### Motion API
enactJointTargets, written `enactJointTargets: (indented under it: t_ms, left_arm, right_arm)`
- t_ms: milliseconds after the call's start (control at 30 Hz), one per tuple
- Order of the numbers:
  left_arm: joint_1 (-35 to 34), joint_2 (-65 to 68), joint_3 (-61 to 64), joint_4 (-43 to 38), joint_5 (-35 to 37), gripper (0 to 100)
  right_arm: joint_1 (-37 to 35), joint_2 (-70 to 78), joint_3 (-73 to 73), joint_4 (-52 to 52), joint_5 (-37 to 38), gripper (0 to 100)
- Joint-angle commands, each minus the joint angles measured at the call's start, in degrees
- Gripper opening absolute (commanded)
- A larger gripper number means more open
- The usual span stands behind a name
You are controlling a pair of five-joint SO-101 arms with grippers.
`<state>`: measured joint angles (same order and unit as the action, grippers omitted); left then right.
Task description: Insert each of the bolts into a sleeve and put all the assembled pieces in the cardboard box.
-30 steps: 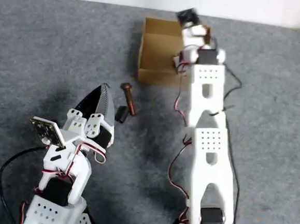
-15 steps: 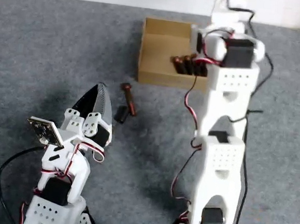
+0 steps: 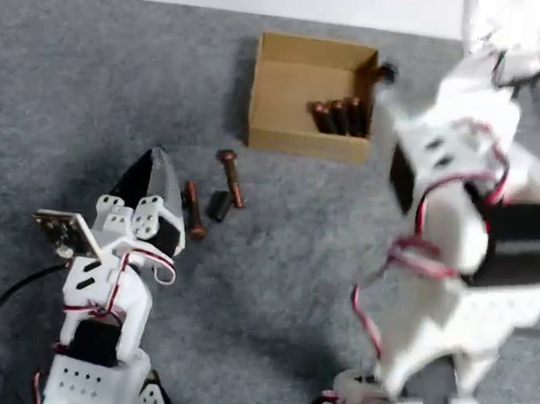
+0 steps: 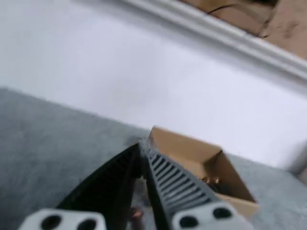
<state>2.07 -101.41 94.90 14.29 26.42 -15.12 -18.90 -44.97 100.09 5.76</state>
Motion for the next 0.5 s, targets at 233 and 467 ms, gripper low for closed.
enactJointTargets:
  t_ms: [233,467]
  left_arm:
    - [-4.4,-0.4,-6.5,7.3,0.1,1]
    - [-5.5,-0.3,-7.2,7.5,0.1,1]
  right_arm:
    - [-18.9,-38.3,66.2,-14.9,6.8,37.1]
    - [-19.5,-41.8,91.1,-28.2,11.4,37.1]
